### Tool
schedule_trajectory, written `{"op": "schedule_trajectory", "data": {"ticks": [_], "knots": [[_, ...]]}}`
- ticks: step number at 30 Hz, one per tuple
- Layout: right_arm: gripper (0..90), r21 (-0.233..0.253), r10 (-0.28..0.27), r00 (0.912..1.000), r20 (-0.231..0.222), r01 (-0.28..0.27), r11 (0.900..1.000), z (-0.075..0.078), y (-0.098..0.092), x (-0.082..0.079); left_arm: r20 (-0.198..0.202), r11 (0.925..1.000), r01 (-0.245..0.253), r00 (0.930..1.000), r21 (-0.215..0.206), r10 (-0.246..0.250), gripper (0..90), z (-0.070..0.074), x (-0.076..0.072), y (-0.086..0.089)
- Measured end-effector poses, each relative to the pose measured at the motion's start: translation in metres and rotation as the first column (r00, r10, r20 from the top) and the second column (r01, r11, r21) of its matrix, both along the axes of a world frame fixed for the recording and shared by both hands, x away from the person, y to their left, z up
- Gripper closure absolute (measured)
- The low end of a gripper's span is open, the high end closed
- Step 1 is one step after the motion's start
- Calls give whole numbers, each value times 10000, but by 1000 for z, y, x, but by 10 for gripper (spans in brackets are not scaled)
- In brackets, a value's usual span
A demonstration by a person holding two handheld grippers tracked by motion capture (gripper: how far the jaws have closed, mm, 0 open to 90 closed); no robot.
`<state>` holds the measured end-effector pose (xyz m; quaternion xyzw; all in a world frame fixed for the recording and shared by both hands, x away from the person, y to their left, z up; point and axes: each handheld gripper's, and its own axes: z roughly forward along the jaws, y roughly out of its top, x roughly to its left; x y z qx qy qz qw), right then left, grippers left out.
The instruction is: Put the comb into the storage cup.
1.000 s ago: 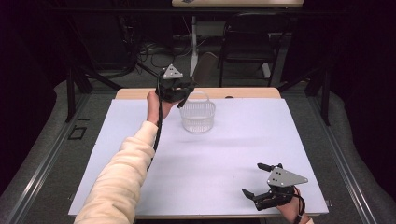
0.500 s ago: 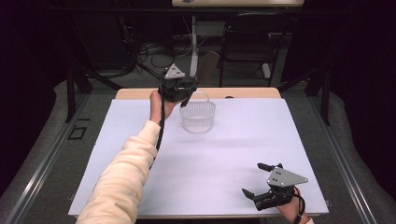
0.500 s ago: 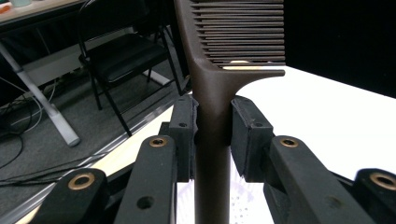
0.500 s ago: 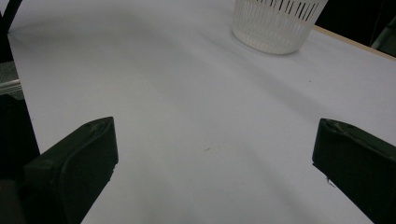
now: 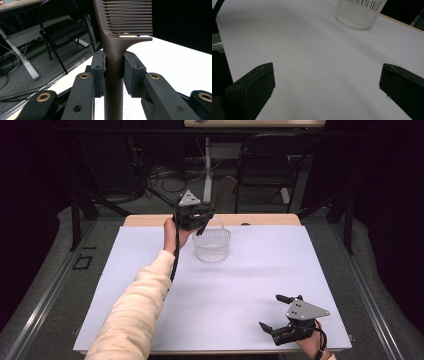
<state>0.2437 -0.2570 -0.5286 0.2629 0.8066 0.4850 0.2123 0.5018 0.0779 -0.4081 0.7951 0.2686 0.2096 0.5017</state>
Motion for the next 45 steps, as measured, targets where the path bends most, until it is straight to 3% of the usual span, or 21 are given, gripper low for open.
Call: {"op": "schedule_trajectory", "data": {"ticks": [20, 45], "knots": [[0, 58, -30, 10000, 39, 29, 10000, 0, 0, 0, -147, 9998, 149, 9998, -98, -150, 719, -11, 3, -2], [0, 40, -1, 10000, 37, 0, 10000, 1, 1, 0, -382, 9994, 229, 9990, 259, -219, 719, -24, 5, -1]]}}
